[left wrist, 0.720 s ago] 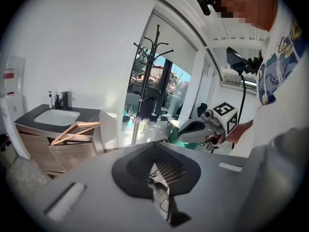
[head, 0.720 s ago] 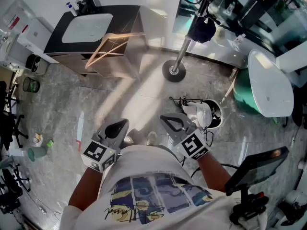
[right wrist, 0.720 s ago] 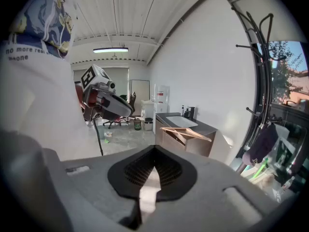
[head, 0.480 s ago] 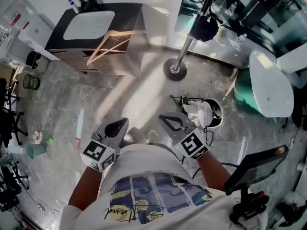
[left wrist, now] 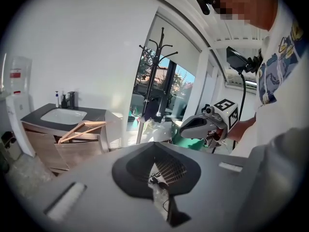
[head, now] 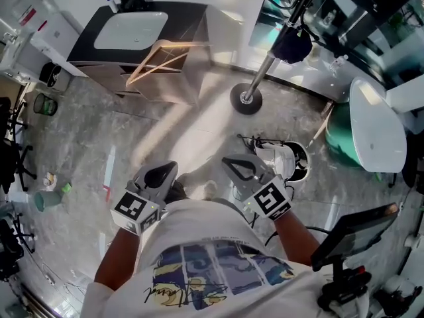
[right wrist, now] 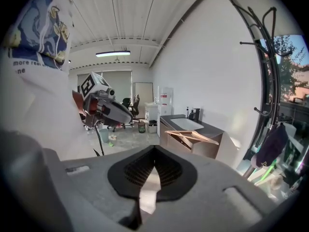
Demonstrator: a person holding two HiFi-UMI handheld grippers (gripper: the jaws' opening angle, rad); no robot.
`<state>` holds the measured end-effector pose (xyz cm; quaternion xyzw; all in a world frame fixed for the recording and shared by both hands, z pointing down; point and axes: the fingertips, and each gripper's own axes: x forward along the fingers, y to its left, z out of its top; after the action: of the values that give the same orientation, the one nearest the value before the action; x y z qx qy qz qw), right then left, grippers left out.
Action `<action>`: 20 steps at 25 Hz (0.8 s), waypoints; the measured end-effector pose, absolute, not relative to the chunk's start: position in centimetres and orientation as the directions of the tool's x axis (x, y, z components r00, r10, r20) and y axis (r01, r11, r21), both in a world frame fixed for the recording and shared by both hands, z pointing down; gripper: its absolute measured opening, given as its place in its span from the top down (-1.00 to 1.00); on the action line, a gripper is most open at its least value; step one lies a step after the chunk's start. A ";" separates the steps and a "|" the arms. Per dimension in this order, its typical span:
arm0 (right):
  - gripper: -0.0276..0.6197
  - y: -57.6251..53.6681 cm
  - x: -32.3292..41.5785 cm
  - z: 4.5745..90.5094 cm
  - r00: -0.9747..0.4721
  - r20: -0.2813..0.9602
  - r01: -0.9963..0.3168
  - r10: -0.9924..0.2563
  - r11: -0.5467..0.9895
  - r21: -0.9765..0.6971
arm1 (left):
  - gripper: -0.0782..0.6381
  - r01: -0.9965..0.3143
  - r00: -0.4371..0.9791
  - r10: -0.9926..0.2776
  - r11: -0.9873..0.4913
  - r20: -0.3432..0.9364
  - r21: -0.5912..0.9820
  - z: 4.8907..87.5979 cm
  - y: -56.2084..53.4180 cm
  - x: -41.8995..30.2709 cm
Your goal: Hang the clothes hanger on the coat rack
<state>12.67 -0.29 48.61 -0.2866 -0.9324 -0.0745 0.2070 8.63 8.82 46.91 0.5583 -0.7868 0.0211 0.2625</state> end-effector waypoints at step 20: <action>0.70 -2.9 -2.4 49.7 -0.815 0.503 0.316 0.286 0.948 -0.027 | 0.27 -0.721 -0.297 -0.737 0.590 0.607 0.364 62.9 18.4 -30.1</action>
<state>-2.41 -2.88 49.65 -0.1583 -0.9523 -0.0288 0.2594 -30.15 18.36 62.85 0.4528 -0.8053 -0.0107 0.3827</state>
